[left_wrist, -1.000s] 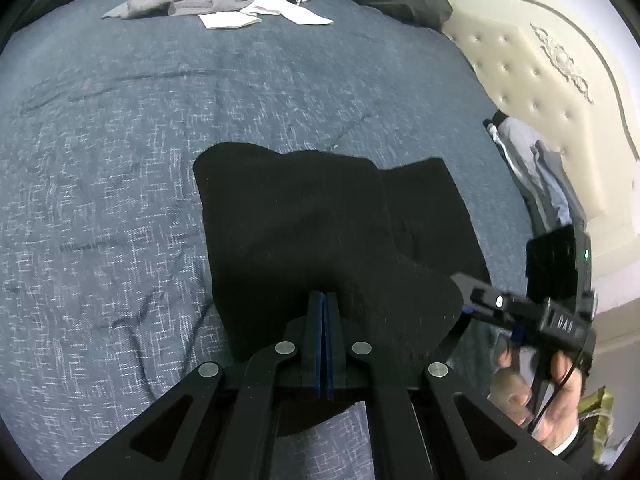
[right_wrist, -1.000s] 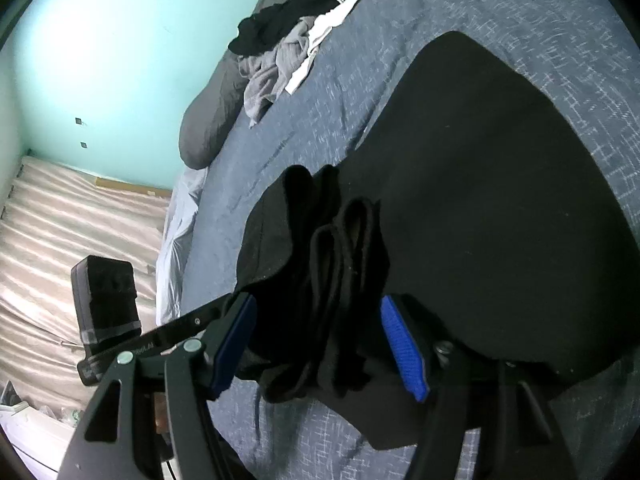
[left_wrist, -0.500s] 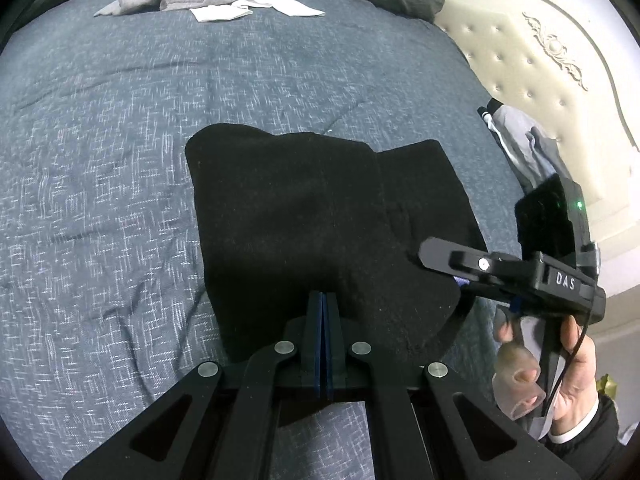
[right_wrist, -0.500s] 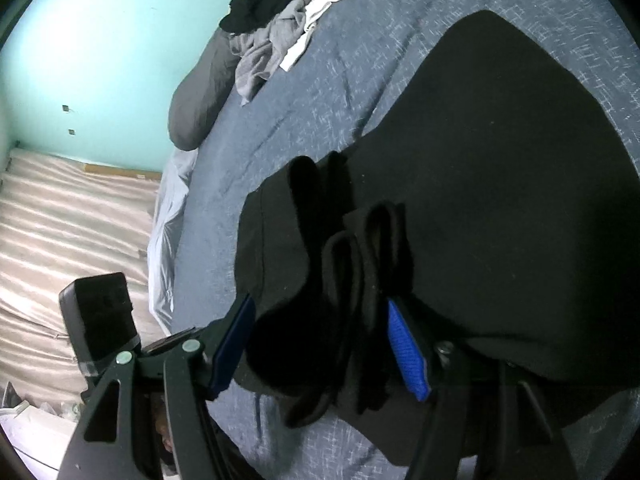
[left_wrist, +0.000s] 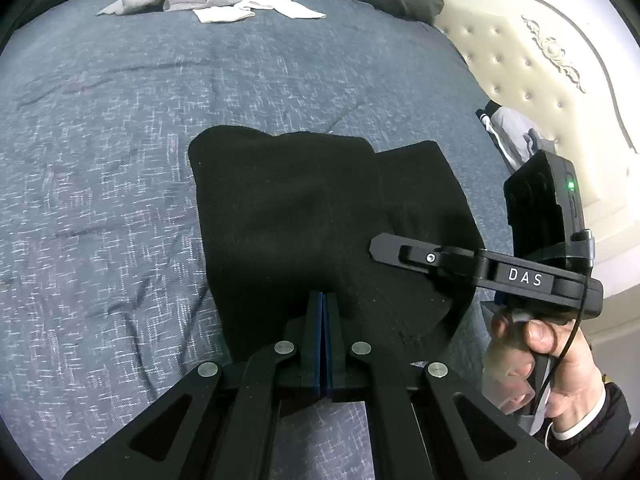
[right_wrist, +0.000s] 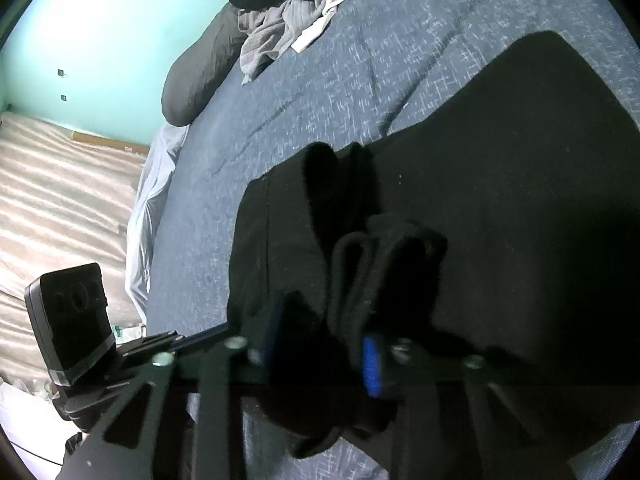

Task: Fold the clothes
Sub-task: 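Grasp the folded garment with the right gripper while the left gripper holds it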

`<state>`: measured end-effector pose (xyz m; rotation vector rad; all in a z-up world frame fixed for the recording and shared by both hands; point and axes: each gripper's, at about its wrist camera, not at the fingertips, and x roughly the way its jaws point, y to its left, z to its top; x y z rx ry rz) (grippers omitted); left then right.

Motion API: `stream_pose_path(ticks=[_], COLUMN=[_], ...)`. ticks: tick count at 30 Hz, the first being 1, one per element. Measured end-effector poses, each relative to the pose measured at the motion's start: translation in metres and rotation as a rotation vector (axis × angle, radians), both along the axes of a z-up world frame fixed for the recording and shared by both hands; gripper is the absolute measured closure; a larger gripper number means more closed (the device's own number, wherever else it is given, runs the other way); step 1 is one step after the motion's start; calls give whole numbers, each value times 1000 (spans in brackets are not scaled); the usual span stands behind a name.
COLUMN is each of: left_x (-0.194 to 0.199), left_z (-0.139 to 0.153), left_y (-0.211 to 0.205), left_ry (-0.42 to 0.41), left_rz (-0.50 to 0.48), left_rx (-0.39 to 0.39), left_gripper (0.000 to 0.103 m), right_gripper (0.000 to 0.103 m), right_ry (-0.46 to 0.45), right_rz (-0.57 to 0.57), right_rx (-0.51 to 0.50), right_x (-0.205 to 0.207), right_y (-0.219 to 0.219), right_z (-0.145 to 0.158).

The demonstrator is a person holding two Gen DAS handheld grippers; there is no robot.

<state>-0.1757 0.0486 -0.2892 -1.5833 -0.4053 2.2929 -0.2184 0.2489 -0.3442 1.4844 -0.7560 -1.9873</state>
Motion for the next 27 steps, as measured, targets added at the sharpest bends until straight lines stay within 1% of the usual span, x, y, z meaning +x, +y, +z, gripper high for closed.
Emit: stream_pose_path(ticks=[3, 6, 13, 17, 21, 25, 27], left_x=[1, 1, -4, -8, -10, -15, -17], left_z=[6, 15, 32, 36, 34, 27, 24], left_y=[-2, -4, 2, 10, 26, 40, 47], left_ry=[11, 28, 60, 67, 65, 53, 45], left_rz=[4, 16, 18, 5, -15, -30, -37], left_rx=[-4, -1, 7, 18, 23, 25, 25], left_gripper=[103, 103, 103, 103, 103, 103, 103], right_gripper=[84, 86, 87, 87, 87, 88, 88], right_ry=[29, 75, 193, 226, 234, 213, 201], right_rz=[6, 10, 66, 64, 57, 35, 23], right_rx=[0, 8, 95, 137, 175, 187, 192], right_x=[1, 2, 3, 0, -4, -6, -8], right_y=[1, 4, 13, 29, 52, 77, 87], right_z=[10, 31, 91, 112, 116, 108, 99])
